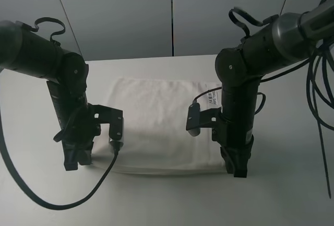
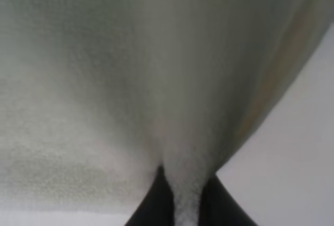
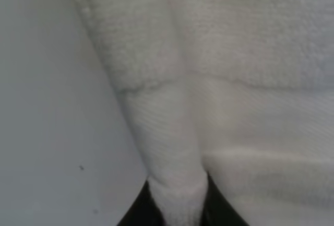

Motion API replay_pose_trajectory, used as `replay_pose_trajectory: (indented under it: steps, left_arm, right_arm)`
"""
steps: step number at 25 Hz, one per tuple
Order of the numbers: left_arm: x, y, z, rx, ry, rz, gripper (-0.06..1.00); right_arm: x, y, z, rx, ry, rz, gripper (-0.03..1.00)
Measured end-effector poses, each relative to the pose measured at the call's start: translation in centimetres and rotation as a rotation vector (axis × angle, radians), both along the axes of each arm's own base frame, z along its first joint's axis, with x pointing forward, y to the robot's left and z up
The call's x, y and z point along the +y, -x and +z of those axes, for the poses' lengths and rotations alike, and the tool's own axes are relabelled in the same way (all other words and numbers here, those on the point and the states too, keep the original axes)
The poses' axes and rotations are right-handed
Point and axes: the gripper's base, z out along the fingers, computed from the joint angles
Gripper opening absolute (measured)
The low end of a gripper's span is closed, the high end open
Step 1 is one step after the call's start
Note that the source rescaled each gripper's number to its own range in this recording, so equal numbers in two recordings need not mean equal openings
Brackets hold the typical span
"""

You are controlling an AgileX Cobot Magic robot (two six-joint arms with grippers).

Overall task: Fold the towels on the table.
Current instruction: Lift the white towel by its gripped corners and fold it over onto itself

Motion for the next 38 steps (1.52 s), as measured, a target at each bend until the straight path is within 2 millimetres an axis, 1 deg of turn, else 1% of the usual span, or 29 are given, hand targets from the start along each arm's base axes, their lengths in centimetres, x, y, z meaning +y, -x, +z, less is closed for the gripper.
replay_pose_trajectory:
  steps: [3, 7, 13, 17, 19, 23, 26, 30, 34, 38]
  left_arm:
    - [0.1, 0.2, 1.2, -0.007, 0.015, 0.006, 0.0]
    - [0.3, 0.5, 2.3, 0.0, 0.013, 0.016, 0.0]
    - [0.5, 0.8, 4.7, -0.038, 0.051, 0.058, 0.0]
    - [0.7, 1.3, 5.8, -0.013, 0.053, 0.077, 0.0]
    - [0.7, 1.6, 6.0, 0.005, 0.058, 0.094, 0.0]
    - [0.7, 2.0, 6.3, 0.036, 0.063, 0.115, 0.0]
    - [0.7, 2.5, 6.5, 0.054, 0.032, 0.109, 0.0]
    - [0.6, 2.9, 6.9, 0.01, 0.0, 0.107, 0.0]
    - [0.5, 2.7, 7.8, -0.041, 0.017, 0.111, 0.0]
    - [0.0, 1.8, 8.9, -0.11, 0.043, 0.12, 0.0]
  right_arm:
    - [-0.1, 0.1, 1.5, -0.018, -0.015, 0.002, 0.01]
    - [-0.3, 0.5, 2.8, -0.02, -0.009, -0.023, 0.01]
    - [-0.7, 1.0, 5.1, -0.046, -0.015, -0.056, 0.01]
    - [-1.0, 1.5, 6.6, -0.039, -0.015, -0.059, 0.0]
    - [-1.2, 1.9, 7.2, -0.028, -0.012, -0.061, 0.0]
    - [-1.3, 2.3, 8.0, -0.016, -0.026, -0.07, 0.0]
    - [-1.2, 2.4, 8.1, -0.006, -0.03, -0.078, 0.0]
    - [-1.4, 2.5, 8.5, -0.022, -0.022, -0.109, 0.0]
    - [-1.7, 2.6, 9.6, -0.072, -0.027, -0.104, 0.0]
    - [-2.1, 2.7, 10.6, -0.126, -0.033, -0.117, 0.0]
